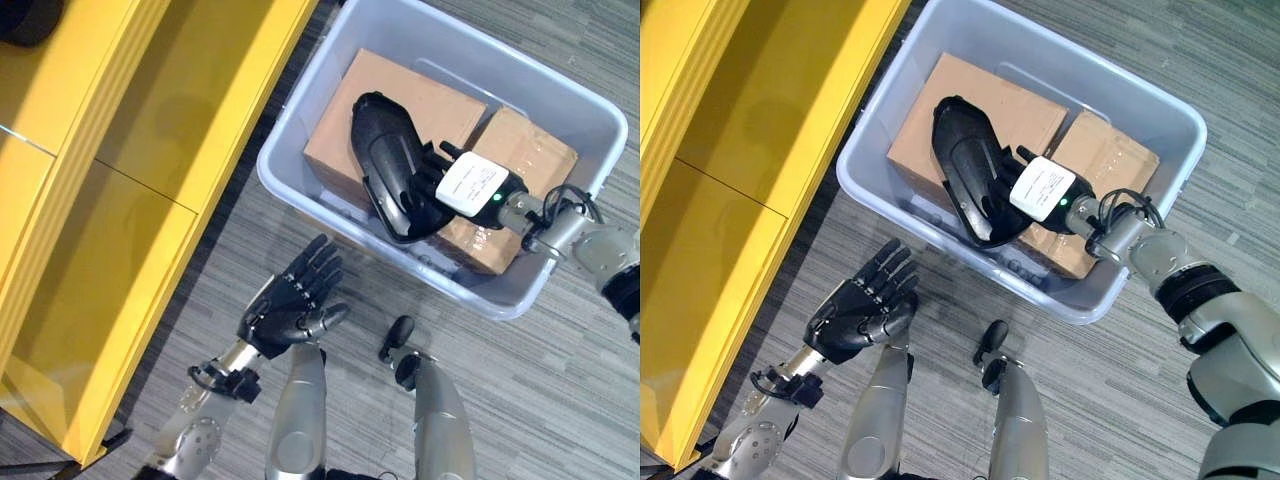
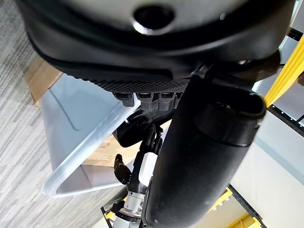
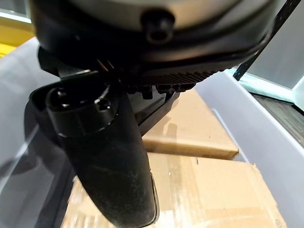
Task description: Move parts from the plastic box to the shelf.
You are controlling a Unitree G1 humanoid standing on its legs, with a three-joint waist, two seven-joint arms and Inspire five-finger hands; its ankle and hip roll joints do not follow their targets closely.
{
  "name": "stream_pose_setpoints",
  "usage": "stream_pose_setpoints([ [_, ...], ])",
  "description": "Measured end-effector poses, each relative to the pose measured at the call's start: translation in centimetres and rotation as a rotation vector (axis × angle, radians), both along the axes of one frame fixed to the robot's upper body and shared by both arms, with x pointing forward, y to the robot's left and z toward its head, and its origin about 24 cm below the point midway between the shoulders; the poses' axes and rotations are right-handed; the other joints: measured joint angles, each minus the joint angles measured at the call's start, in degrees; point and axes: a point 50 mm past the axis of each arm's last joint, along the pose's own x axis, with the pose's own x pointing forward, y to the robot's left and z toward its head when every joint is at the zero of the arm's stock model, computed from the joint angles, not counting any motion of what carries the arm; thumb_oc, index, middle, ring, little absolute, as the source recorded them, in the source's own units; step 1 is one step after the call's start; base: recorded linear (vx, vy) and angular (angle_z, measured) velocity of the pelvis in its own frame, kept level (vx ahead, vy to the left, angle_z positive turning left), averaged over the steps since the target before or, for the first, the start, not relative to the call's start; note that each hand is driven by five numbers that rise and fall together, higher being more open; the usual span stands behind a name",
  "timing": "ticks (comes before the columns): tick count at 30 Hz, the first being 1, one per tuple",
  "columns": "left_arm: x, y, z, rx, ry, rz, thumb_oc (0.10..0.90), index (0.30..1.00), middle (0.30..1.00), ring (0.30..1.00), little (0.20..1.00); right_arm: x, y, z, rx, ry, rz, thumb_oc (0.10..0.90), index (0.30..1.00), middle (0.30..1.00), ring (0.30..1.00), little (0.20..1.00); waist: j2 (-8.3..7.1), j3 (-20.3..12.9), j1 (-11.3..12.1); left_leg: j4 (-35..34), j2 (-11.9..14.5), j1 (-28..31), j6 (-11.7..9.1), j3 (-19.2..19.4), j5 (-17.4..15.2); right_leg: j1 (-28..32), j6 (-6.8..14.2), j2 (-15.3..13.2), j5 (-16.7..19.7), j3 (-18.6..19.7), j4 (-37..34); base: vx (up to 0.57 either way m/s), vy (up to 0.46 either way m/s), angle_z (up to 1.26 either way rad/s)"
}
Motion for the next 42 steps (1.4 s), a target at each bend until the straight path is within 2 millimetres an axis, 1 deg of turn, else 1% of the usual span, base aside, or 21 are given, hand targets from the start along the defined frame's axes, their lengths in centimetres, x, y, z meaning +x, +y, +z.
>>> stream_pose_setpoints([
  [4,-0.1,0.2,-0.1,-0.006,-0.005,-0.004,0.9,1.0,1.0,1.0,1.0,0.1,0.2,-0.2,-0.016,0.012,0.006,0.9,1.0,1.0,1.0,1.0,-0.34,0.19,0.35,0.87,0.11,-1.91,-0.01,-0.43,-0.03,-2.18,-0.44,0.06,-0.58,-0.16,1.8,0.01,-0.019,0.02],
  [5,-0.2,0.2,-0.1,-0.006,-0.004,-0.008,0.9,1.0,1.0,1.0,1.0,0.1,0.2,-0.3,-0.015,0.017,0.005,0.61,0.594,0.594,0.594,0.594,-0.5,0.28,0.57,0.95,0.12,-2.14,-0.01,-0.51,-0.04,-2.51,-0.47,-0.02,-0.72,-0.16,2.12,0.02,-0.037,0.04],
  [6,-0.2,0.1,-0.2,-0.007,-0.006,-0.016,0.9,1.0,1.0,1.0,1.0,0.2,0.1,-0.6,-0.009,0.028,-0.007,0.4,0.3,0.3,0.3,0.3,-0.52,0.29,0.93,1.18,0.26,-2.64,-0.01,-0.91,-0.04,-2.79,-0.49,0.08,-0.87,-0.36,2.34,0.02,-0.037,0.02],
  [8,-0.2,0.2,-0.1,-0.007,-0.01,-0.016,0.9,1.0,1.0,1.0,1.0,0.3,0.1,-0.7,0.0,0.03,-0.013,0.4,0.3,0.3,0.3,0.3,-0.58,0.31,1.09,1.8,0.24,-3.23,-0.15,-1.22,-0.15,-3.27,-0.32,0.04,-1.22,-0.37,3.01,0.01,-0.015,0.07],
  [11,-0.1,0.3,-0.1,-0.004,-0.011,-0.009,0.9,1.0,1.0,1.0,1.0,0.4,0.4,0.0,0.075,0.022,-0.008,0.4,0.3,0.3,0.3,0.3,-0.67,0.35,1.04,2.17,0.17,-4.26,-0.15,-1.58,-0.15,-4.44,-0.67,-0.15,-1.56,-0.56,3.55,0.01,-0.006,0.05],
  [16,-0.2,0.4,-0.3,-0.003,-0.006,-0.007,0.9,1.0,1.0,1.0,1.0,0.4,1.5,0.8,0.109,-0.024,0.068,0.4,0.3,0.3,0.3,0.3,-0.91,0.29,1.07,2.8,0.19,-6.36,-0.12,-1.85,-0.15,-6.44,-0.64,-0.02,-1.77,-0.43,4.41,0.0,-0.002,0.01],
  [19,-0.2,0.4,-0.3,-0.002,-0.003,-0.006,0.9,1.0,1.0,1.0,1.0,0.4,1.7,0.8,0.113,-0.027,0.079,0.4,0.3,0.3,0.3,0.3,-0.94,0.29,1.2,3.05,0.17,-6.95,-0.12,-1.9,-0.15,-6.91,-0.65,-0.01,-1.78,-0.43,4.55,0.0,-0.005,0.02],
  [23,-0.2,0.4,-0.3,-0.002,-0.007,-0.008,0.9,1.0,1.0,1.0,1.0,0.4,2.5,0.8,0.131,-0.034,0.12,0.4,0.3,0.3,0.3,0.3,-0.94,0.29,1.12,3.09,0.06,-6.99,-0.12,-1.79,-0.15,-7.03,-0.64,-0.07,-1.77,-0.31,4.47,0.0,0.0,0.0],
  [28,-0.1,0.5,-0.2,0.0,-0.012,-0.009,0.9,1.0,1.0,1.0,1.0,0.4,2.5,0.8,0.137,-0.033,0.141,0.4,0.3,0.3,0.3,0.3,-0.99,0.26,1.05,3.15,0.01,-6.7,-0.12,-1.64,-0.15,-6.73,-0.66,-0.14,-1.7,-0.22,4.44,0.0,0.0,0.0],
  [31,-0.2,0.4,-0.2,0.001,-0.015,-0.016,0.9,1.0,1.0,1.0,1.0,0.4,2.6,0.0,0.144,-0.01,0.14,0.4,0.3,0.3,0.3,0.3,-0.99,0.26,1.1,2.91,0.03,-5.27,-0.11,-1.63,-0.15,-5.25,-0.89,-0.06,-1.55,-0.23,3.96,-0.04,0.032,0.0],
  [34,-0.3,0.4,-0.2,-0.001,-0.02,-0.026,0.9,1.0,1.0,1.0,1.0,0.2,2.5,-0.9,0.112,0.014,0.144,0.4,0.3,0.3,0.3,0.3,-0.98,0.25,0.89,2.37,0.02,-3.3,-0.09,-1.39,-0.18,-3.01,-0.53,0.02,-1.24,-0.08,2.8,-0.02,0.044,-0.02],
  [36,-0.3,0.5,-0.1,-0.002,-0.022,-0.022,0.9,1.0,1.0,1.0,1.0,-0.2,2.8,-1.8,0.11,0.031,0.164,0.4,0.3,0.3,0.3,0.3,-0.97,0.25,0.75,2.37,-0.07,-2.4,-0.04,-1.25,-0.33,-1.96,-0.28,0.02,-1.11,0.03,2.23,-0.01,0.049,-0.02],
  [38,-0.2,0.7,0.0,-0.001,-0.029,-0.012,0.9,1.0,1.0,1.0,1.0,-0.8,3.7,-2.6,0.109,0.058,0.198,0.4,0.3,0.3,0.3,0.3,-0.97,0.25,0.66,2.15,-0.07,-1.2,-0.04,-0.75,-0.45,-0.73,0.01,0.06,-0.88,0.38,1.67,-0.02,0.071,-0.05],
  [39,-0.1,0.8,0.1,-0.001,-0.03,-0.009,0.9,1.0,1.0,1.0,1.0,-0.9,3.8,-2.8,0.109,0.061,0.202,0.4,0.3,0.3,0.3,0.3,-0.96,0.25,0.66,2.05,-0.08,-0.92,-0.04,-0.67,-0.45,-0.49,-0.05,0.05,-0.8,0.42,1.51,-0.01,0.063,-0.07],
  [40,-0.1,1.0,0.1,-0.001,-0.033,0.003,0.9,1.0,1.0,1.0,1.0,-1.2,4.0,-3.4,0.117,0.076,0.213,0.4,0.3,0.3,0.3,0.3,-0.96,0.25,0.73,1.41,-0.06,0.51,-0.03,-0.24,-0.45,0.74,-0.12,0.09,-0.66,0.63,0.97,-0.01,0.073,-0.06],
  [42,-0.2,1.3,0.2,-0.001,-0.04,0.014,0.9,1.0,1.0,1.0,1.0,-1.4,3.8,-3.8,0.122,0.088,0.205,0.4,0.3,0.3,0.3,0.3,-0.94,0.26,0.63,1.01,-0.18,2.27,0.06,0.17,-0.56,2.28,-0.32,0.02,-0.46,1.06,0.5,-0.02,0.098,-0.06],
])
